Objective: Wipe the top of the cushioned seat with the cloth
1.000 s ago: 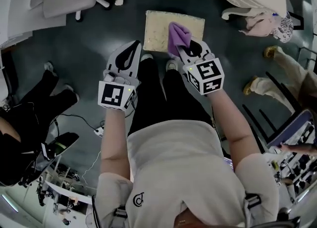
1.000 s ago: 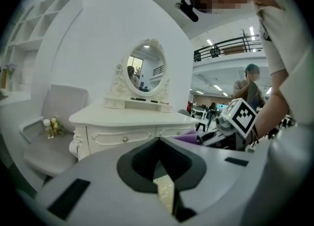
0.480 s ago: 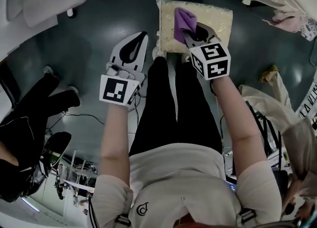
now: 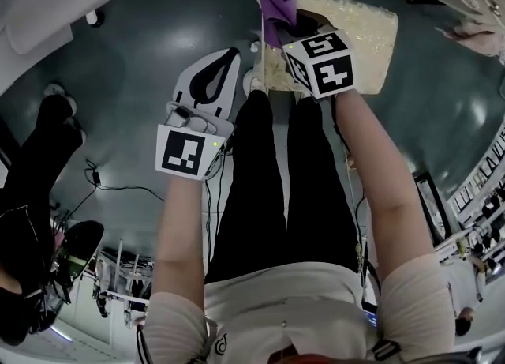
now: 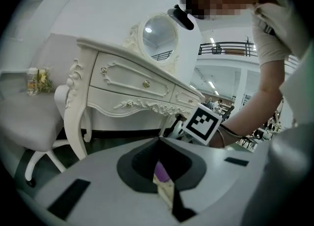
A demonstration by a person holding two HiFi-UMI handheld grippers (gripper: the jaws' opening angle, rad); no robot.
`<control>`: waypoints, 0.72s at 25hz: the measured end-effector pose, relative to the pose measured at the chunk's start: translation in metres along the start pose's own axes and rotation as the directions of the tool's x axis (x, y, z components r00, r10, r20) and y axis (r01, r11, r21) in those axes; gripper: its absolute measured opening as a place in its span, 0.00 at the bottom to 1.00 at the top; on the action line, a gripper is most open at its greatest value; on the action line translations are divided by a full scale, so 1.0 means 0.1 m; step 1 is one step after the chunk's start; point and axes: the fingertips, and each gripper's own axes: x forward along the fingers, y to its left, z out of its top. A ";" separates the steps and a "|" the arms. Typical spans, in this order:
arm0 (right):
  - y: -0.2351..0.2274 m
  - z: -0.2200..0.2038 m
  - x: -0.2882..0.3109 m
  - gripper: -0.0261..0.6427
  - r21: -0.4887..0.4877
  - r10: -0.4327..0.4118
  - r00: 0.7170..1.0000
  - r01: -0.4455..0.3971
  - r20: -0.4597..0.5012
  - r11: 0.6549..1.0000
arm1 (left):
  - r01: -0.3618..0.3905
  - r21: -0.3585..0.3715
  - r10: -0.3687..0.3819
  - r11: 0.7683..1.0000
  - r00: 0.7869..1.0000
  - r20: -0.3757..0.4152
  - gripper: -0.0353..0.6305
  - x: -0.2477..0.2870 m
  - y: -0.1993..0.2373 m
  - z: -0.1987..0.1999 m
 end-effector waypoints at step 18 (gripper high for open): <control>-0.25 -0.10 0.19 0.16 0.034 -0.019 0.996 0.022 -0.083 0.999 | 0.000 0.045 -0.001 0.999 0.999 0.033 0.07 0.21 -0.22 0.01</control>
